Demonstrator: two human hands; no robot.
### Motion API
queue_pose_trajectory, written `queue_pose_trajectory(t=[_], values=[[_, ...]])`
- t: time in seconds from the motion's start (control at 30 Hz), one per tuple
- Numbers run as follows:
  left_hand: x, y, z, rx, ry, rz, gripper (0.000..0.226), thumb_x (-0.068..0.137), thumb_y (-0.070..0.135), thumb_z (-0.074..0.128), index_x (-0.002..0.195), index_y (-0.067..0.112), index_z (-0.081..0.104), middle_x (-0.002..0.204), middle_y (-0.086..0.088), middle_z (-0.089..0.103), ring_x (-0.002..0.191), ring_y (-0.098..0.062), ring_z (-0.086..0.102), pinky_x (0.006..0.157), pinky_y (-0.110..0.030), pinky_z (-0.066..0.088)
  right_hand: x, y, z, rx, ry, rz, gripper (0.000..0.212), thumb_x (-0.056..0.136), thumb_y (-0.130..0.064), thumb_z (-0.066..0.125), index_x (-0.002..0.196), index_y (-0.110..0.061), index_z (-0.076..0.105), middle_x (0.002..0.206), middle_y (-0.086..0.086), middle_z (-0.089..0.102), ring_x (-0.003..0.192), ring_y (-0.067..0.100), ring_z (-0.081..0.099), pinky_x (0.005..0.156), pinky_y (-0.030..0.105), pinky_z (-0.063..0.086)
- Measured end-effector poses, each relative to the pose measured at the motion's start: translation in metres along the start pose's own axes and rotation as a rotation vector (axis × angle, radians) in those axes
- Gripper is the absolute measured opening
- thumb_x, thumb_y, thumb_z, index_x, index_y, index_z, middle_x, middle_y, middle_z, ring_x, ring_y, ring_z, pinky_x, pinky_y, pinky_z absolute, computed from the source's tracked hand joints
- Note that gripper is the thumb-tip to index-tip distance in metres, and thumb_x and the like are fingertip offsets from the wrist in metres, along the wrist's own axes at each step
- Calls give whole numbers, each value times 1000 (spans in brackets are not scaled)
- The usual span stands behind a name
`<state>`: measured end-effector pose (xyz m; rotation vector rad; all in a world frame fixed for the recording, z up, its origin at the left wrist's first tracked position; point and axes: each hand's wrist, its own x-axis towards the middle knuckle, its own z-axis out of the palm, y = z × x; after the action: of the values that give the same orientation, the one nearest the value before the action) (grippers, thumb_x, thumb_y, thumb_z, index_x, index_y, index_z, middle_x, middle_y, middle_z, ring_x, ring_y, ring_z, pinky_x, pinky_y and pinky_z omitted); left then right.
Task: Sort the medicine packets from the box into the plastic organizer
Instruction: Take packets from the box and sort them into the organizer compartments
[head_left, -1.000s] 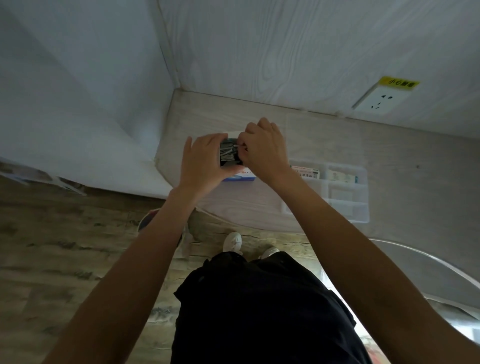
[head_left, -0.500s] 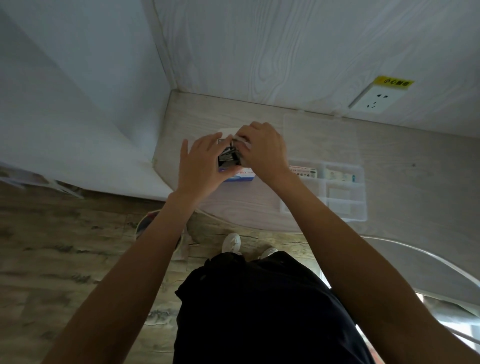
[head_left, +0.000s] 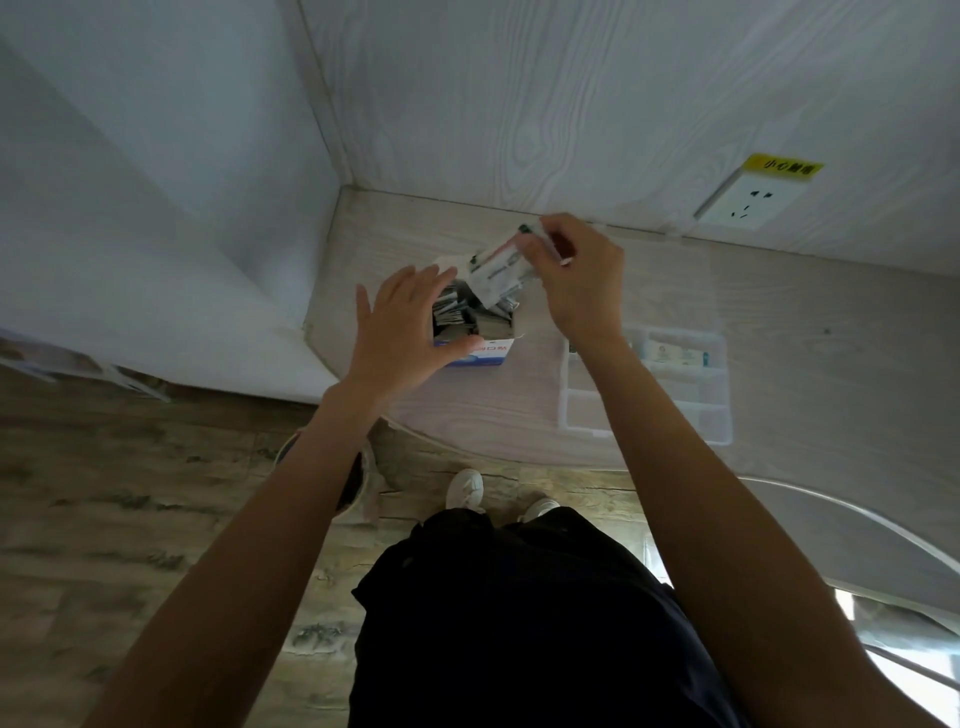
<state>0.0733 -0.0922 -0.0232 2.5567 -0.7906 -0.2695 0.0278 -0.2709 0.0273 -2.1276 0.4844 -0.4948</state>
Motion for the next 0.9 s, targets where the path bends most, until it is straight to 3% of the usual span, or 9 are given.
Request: queue_pose_trajectory(t=[0.07,0.13,0.2,0.33,0.43,0.53,0.67,0.8,0.9], values=[[0,5,-11,-104,106,34,79,78,67,49,140,20,38,148,-3,36,140,-22,21,113,-54,14,2,6,-9,183,-55,198,9,88,-19,64,83,-12,65,68,-5,62,55,2,54,51,18,44],[1,17,-30,-281,217,69,69,81,62,44,136,19,43,144,0,40,138,-15,26,114,-27,18,2,8,-20,344,-143,277,7,88,-15,64,81,-15,65,66,-8,65,57,2,58,51,17,46],[5,34,-50,-511,106,69,60,83,57,47,134,25,43,137,9,45,131,-4,36,106,-12,24,-2,5,-35,431,-260,235,8,87,-12,64,81,-17,65,65,-9,67,61,4,60,53,17,46],[14,73,-65,-711,-446,-20,36,93,33,50,128,28,44,114,12,58,108,-7,57,94,-27,46,-9,-2,-62,453,-410,106,7,87,-9,63,87,-13,68,72,-6,67,63,6,59,55,18,46],[13,106,-49,-948,-632,-84,25,97,17,42,121,17,50,105,-1,66,94,-14,67,81,-25,53,-14,6,-86,374,-358,94,9,86,-9,64,94,-8,69,73,-4,66,60,1,58,56,15,45],[9,128,-28,-1052,-589,-111,23,98,9,38,118,11,49,101,-4,66,83,-11,69,72,-19,53,-21,24,-103,426,-291,165,23,82,-6,69,103,-13,66,80,-3,69,67,3,64,58,16,49],[2,148,4,-1061,-511,-175,23,95,9,46,117,11,52,101,-5,67,81,-15,70,76,-24,56,-32,52,-124,416,-298,262,31,79,-8,72,108,-9,63,89,7,69,73,11,68,58,19,52],[-4,167,31,-985,-408,-222,24,90,9,57,113,9,58,99,-8,67,82,-17,69,73,-24,56,-45,83,-138,358,-298,347,21,79,-9,73,97,-7,65,82,5,70,68,11,68,56,19,53],[-6,176,53,-844,-407,-228,15,87,20,63,101,25,61,100,-2,68,93,-19,66,80,-31,55,-54,105,-145,227,-304,332,11,80,-16,73,85,-17,64,77,-2,69,63,9,63,49,14,46]])
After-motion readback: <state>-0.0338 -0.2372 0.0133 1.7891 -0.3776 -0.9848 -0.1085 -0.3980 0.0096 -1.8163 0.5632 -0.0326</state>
